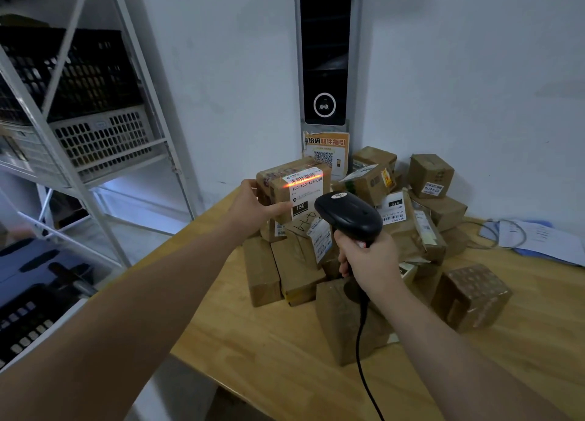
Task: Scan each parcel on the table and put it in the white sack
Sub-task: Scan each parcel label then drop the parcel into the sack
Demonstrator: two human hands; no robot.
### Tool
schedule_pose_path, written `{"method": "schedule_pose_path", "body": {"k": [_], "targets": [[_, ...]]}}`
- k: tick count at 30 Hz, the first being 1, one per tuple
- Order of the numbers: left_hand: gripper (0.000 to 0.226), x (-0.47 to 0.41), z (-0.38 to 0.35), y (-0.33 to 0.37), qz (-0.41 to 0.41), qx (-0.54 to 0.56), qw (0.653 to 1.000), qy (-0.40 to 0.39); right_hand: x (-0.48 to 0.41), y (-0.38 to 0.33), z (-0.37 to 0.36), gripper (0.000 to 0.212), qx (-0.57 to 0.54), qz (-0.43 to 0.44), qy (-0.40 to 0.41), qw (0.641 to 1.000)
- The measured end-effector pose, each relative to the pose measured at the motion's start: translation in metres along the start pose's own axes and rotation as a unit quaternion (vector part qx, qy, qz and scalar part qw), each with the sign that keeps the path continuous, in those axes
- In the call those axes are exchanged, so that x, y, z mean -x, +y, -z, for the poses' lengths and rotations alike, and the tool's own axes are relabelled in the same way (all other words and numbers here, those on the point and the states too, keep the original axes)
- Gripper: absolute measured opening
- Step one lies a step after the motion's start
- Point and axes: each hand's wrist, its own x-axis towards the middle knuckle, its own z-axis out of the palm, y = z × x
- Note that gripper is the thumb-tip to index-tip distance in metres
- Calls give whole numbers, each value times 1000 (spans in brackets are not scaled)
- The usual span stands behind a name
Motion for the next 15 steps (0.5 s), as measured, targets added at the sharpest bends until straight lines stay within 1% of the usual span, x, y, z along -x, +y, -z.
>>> {"method": "schedule_pose_path", "body": {"k": [3, 5, 10, 15], "targets": [[76, 8, 4, -6, -17, -8, 1000, 10, 1, -1, 0, 19, -8, -14, -10, 1000], [80, 13, 11, -6, -38, -41, 998, 22, 1, -6, 1, 21, -8, -15, -25, 1000], [89, 24, 41, 6, -91, -90, 990, 61, 5, -27, 0, 28, -1, 21, -74, 997], [89, 39, 64, 22, -162, -155, 968, 112, 14, -46, -1, 24, 29, 47, -113, 992]]}}
